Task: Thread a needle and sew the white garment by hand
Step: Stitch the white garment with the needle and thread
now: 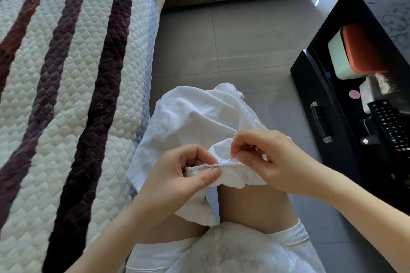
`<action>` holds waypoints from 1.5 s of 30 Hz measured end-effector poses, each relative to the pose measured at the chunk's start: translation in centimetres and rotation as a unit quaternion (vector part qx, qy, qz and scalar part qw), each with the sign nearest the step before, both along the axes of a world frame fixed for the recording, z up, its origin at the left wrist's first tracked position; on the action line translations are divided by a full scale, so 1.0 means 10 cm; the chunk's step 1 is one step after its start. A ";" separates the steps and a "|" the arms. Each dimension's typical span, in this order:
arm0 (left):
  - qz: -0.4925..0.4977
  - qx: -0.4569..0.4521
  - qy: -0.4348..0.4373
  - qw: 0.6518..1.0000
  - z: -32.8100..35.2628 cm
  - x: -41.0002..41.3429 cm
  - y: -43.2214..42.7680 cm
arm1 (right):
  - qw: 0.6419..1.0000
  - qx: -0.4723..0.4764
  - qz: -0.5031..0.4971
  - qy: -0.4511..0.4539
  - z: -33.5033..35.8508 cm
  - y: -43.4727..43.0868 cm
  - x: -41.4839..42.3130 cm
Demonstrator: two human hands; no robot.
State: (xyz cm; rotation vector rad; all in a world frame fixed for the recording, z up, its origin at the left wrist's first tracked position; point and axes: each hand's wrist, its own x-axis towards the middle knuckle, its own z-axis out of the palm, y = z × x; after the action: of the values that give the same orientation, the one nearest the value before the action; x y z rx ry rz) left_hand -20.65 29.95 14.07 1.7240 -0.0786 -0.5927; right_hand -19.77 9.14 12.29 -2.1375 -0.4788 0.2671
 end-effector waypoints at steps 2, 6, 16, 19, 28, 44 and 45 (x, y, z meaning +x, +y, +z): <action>-0.001 0.008 -0.012 1.000 0.00 0.00 0.00 | 1.000 0.010 0.006 0.008 0.02 0.01 -0.01; -0.010 0.008 -0.018 1.000 -0.01 0.01 0.01 | 0.999 0.028 0.012 0.019 0.03 0.02 -0.01; -0.023 -0.046 0.021 0.998 -0.03 0.03 0.02 | 0.994 0.066 0.027 0.085 0.02 0.02 0.01; -0.026 -0.056 0.031 0.998 -0.03 0.02 0.01 | 0.987 0.100 0.032 0.126 0.03 0.03 0.03; -0.024 -0.065 0.056 0.996 -0.06 0.03 -0.02 | 0.966 0.169 0.064 0.184 0.01 0.07 0.06; 0.061 -0.028 -0.011 0.998 -0.04 0.01 -0.11 | 0.995 0.092 -0.030 -0.025 -0.09 0.06 -0.09; 0.074 -0.028 -0.013 0.997 -0.05 0.01 -0.11 | 0.993 0.106 -0.041 -0.012 -0.08 0.07 -0.11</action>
State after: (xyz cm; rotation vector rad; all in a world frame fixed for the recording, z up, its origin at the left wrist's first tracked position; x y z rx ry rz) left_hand -20.54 28.90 13.57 1.6666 0.0135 -0.4559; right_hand -20.87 9.89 11.48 -1.9495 -0.4126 0.1369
